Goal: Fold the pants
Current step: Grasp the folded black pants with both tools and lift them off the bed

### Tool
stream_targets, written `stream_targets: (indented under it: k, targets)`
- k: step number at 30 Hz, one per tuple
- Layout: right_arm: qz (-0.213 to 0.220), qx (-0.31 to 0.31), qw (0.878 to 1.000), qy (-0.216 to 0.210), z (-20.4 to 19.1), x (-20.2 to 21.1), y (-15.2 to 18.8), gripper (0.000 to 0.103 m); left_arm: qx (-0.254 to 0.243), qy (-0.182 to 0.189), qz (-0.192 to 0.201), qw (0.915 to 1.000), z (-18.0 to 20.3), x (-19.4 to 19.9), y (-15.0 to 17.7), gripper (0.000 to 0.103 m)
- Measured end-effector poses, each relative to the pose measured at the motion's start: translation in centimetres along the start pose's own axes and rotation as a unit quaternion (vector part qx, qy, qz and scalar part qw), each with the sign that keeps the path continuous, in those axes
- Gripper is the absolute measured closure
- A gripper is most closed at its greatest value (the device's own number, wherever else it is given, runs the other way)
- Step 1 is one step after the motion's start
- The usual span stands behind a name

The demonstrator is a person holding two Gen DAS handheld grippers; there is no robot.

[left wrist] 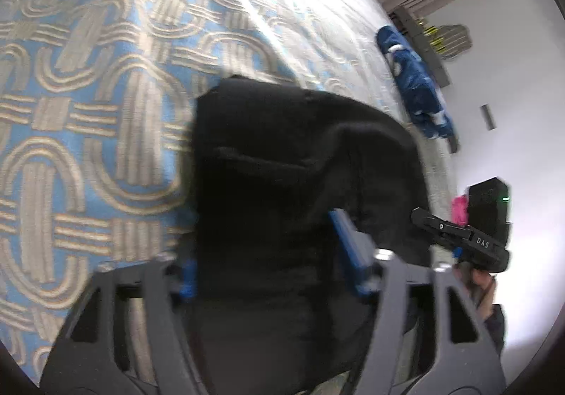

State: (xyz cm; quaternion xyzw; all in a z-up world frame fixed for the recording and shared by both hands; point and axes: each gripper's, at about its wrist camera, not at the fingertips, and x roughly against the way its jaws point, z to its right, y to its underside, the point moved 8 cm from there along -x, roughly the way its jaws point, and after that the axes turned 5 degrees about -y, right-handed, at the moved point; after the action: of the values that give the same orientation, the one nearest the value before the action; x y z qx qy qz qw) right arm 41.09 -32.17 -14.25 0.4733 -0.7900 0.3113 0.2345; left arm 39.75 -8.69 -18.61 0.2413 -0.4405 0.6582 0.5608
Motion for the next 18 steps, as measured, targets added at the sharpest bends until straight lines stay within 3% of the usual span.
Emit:
stream_targets:
  k: [1,4,11,15,18]
  targets:
    - [0.001,0.009,1.0,0.02,0.0,0.2,0.0,0.071,-0.006,0.001,0.004,1.0,-0.1,0.5,0.1,0.056]
    - [0.016,0.01,1.0,0.014,-0.4,1.3,0.1,0.086,-0.009,0.001,0.015,0.9998,0.1,2.3,0.4,0.065]
    - [0.025,0.042,0.999,0.024,-3.0,2.0,0.4,0.091,-0.045,-0.047,0.0,0.9979,1.7,2.8,0.9,0.067]
    - [0.018,0.023,0.999,0.021,-2.1,1.4,0.4,0.091,-0.021,-0.038,-0.007,0.999,1.1,2.0,0.8,0.066]
    - [0.021,0.029,0.999,0.02,-1.9,1.5,0.4,0.092,-0.024,-0.037,-0.005,0.999,1.3,2.2,0.7,0.078]
